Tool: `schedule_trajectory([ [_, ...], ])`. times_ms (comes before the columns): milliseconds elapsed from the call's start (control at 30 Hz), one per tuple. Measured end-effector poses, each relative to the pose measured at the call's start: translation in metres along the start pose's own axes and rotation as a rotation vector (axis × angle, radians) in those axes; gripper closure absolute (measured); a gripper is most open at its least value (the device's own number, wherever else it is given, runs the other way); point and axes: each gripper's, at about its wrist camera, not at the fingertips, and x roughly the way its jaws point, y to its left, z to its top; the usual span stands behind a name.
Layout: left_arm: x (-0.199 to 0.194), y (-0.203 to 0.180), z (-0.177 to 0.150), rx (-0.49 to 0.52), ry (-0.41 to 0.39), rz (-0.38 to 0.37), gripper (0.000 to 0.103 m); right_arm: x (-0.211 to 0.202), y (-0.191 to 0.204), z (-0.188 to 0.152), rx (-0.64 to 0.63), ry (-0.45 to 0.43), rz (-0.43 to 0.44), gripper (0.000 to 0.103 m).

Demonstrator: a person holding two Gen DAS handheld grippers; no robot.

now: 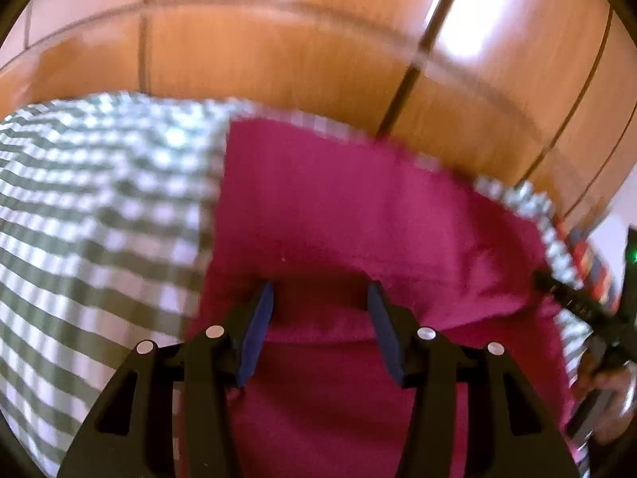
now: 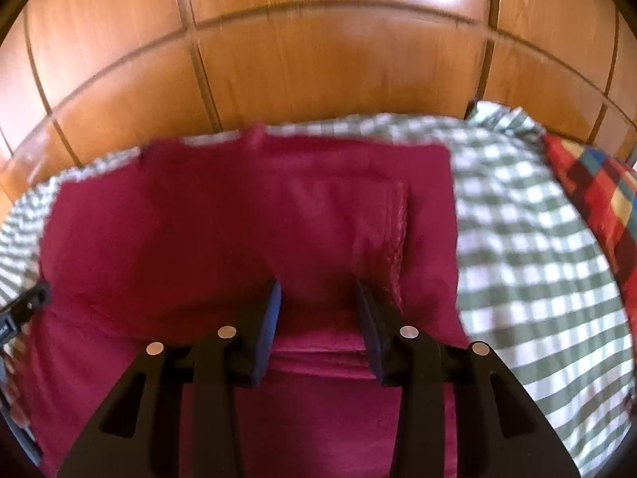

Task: Fold small clothes

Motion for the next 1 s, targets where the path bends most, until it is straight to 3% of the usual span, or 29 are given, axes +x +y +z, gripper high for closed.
schedule_trajectory([
  [167, -0.011, 0.002, -0.007, 0.015, -0.025, -0.015, 0.054, 0.0, 0.001, -0.002, 0.005, -0.015, -0.004, 0.064],
  [267, -0.026, 0.016, 0.003, -0.046, -0.053, -0.077, 0.052, 0.001, 0.002, -0.002, 0.004, -0.019, -0.005, 0.064],
  [300, -0.029, 0.025, 0.011, -0.082, -0.066, -0.079, 0.045, 0.001, 0.001, -0.002, 0.008, -0.021, -0.001, 0.064],
  [367, -0.029, 0.048, 0.025, -0.171, -0.072, -0.107, 0.043, 0.001, 0.0, -0.002, 0.012, -0.022, 0.002, 0.064],
  [500, -0.011, 0.086, 0.051, -0.304, -0.038, -0.188, 0.041, 0.001, 0.0, -0.003, 0.011, -0.026, 0.0, 0.064],
  [700, 0.028, 0.095, 0.083, -0.333, 0.024, -0.255, 0.042, 0.001, -0.001, -0.003, 0.013, -0.025, 0.0, 0.064],
  [767, 0.039, 0.091, 0.091, -0.33, 0.036, -0.261, 0.061, 0.001, 0.0, -0.003, 0.014, -0.026, 0.0, 0.064],
  [800, 0.04, 0.087, 0.093, -0.318, 0.037, -0.25, 0.076, 0.001, -0.001, -0.003, 0.013, -0.026, -0.001, 0.064],
  [833, 0.038, 0.082, 0.092, -0.299, 0.022, -0.227, 0.081, 0.001, 0.0, -0.003, 0.01, -0.028, -0.005, 0.064],
  [900, 0.032, 0.067, 0.09, -0.241, -0.028, -0.14, 0.084, 0.002, 0.002, -0.004, 0.001, -0.03, -0.018, 0.064],
  [967, 0.036, 0.046, 0.082, -0.119, -0.051, 0.044, 0.085, 0.003, 0.005, -0.003, -0.012, -0.03, -0.033, 0.064],
  [1000, 0.042, 0.041, 0.08, -0.081, -0.048, 0.098, 0.085, 0.003, 0.006, -0.003, -0.018, -0.031, -0.038, 0.063],
])
